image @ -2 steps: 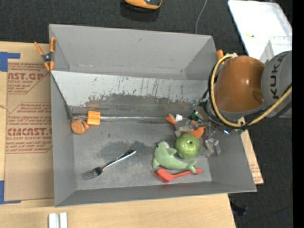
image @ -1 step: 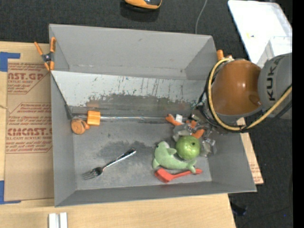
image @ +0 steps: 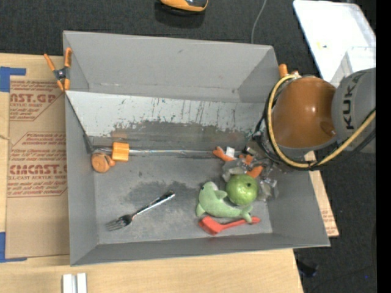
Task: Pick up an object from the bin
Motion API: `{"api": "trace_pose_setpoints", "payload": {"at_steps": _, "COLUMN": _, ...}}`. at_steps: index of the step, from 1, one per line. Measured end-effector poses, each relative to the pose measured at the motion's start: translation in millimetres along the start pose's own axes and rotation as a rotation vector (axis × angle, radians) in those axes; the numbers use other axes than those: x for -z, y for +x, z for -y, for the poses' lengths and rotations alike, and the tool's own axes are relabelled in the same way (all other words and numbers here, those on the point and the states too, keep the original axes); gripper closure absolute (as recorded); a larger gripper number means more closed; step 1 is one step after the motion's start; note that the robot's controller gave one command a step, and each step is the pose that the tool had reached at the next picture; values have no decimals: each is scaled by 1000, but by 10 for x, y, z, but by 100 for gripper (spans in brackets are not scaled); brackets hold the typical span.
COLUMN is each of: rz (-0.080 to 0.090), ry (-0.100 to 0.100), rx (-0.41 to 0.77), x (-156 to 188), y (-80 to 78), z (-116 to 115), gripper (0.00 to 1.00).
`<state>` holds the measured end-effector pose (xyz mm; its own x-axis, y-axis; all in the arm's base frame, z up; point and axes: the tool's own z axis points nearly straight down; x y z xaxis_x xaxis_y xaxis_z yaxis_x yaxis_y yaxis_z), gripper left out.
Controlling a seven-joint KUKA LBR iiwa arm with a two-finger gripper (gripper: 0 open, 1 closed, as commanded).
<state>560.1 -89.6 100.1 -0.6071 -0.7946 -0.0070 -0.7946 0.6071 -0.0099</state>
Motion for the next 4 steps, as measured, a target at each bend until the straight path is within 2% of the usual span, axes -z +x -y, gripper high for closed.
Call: {"api": "trace_pose_setpoints", "payload": {"at_steps": 4, "rz": 0, "ry": 0, "rx": 0, "x": 1, "y": 0, "z": 1, "gripper": 100}}
